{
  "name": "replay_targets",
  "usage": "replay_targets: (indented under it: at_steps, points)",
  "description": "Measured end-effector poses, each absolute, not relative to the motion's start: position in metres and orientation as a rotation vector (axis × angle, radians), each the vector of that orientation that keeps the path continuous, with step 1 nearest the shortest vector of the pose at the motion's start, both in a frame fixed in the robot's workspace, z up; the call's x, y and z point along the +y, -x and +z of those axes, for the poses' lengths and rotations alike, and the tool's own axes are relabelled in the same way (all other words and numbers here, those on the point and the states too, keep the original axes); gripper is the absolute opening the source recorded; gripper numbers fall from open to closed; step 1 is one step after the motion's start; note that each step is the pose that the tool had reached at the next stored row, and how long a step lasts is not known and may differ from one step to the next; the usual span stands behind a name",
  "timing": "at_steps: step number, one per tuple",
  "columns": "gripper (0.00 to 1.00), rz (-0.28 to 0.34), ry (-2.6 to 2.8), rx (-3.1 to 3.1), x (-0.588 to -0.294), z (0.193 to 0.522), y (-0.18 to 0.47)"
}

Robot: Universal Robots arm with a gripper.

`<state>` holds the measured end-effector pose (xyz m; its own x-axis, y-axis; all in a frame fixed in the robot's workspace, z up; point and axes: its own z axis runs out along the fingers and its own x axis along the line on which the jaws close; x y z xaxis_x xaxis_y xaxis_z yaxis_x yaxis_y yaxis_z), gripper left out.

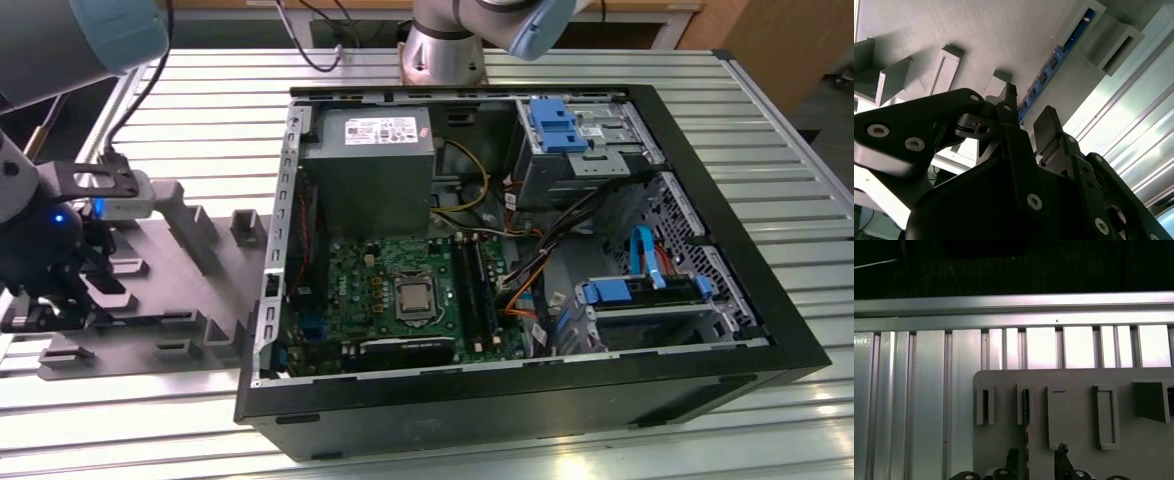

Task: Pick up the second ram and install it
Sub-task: 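Pick up the second ram and move it above second insertion slot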

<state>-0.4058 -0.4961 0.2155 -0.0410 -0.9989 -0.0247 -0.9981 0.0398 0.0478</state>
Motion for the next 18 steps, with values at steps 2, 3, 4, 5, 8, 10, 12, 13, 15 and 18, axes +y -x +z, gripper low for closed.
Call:
replay_targets:
  at_steps: [2,3,4,5,8,10,12,13,15,18]
  points:
    - [0.42,-0.081,-2.165,-2.254,-0.498,0.215,0.406]
    - [0.42,-0.081,-2.165,-2.254,-0.498,0.214,0.406]
    - [0.42,-0.081,-2.165,-2.254,-0.499,0.213,0.406]
    - [0.42,-0.081,-2.165,-2.254,-0.499,0.212,0.406]
    - [0.42,-0.081,-2.165,-2.254,-0.500,0.209,0.406]
    - [0.42,-0.081,-2.165,-2.254,-0.501,0.207,0.406]
    - [0.42,-0.081,-2.165,-2.254,-0.501,0.205,0.406]
    - [0.42,-0.081,-2.165,-2.254,-0.502,0.204,0.406]
    - [0.42,-0.081,-2.165,-2.254,-0.502,0.202,0.406]
    - [0.42,-0.082,-2.166,-2.256,-0.503,0.200,0.406]
